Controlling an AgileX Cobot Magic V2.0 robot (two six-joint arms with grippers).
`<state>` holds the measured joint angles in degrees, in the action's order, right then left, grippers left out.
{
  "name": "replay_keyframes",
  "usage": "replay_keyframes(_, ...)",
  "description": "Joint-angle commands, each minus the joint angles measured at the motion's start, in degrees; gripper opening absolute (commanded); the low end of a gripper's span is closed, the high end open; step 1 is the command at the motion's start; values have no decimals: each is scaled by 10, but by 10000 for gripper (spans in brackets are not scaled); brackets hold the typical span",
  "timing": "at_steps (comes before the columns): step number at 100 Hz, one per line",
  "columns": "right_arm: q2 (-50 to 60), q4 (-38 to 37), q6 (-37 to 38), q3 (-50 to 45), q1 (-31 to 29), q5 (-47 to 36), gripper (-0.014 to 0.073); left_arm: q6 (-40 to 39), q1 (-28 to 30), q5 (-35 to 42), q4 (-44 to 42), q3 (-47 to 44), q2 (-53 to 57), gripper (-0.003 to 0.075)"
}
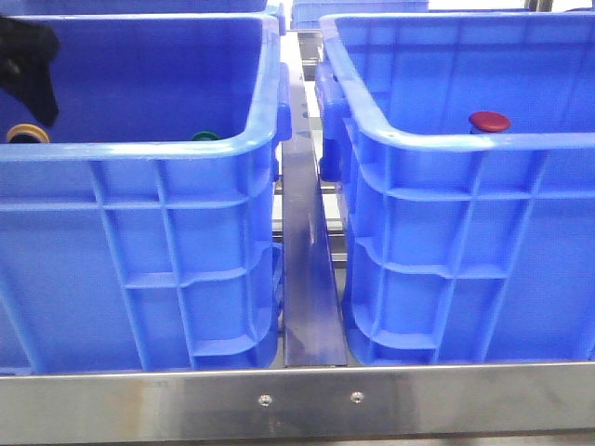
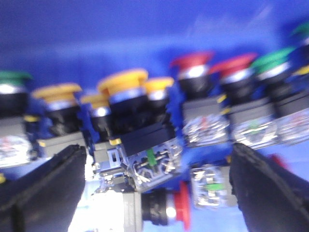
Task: Pick red and yellow buttons and place in box
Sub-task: 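Lower the left gripper into the button bin toward a yellow button, then close the left gripper on a yellow push-button switch and lift it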
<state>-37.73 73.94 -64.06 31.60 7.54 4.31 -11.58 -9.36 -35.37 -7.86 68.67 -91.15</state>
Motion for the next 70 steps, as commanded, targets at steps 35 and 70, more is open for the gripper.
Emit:
replay_keyframes(35,3,0,-3,15,-1,-6,-69,-22,2,47,-31,25,-45,566)
replay_keyframes(70,3,0,-3,15,-1,-5,-69,-22,2,47,-33,27,-63,414)
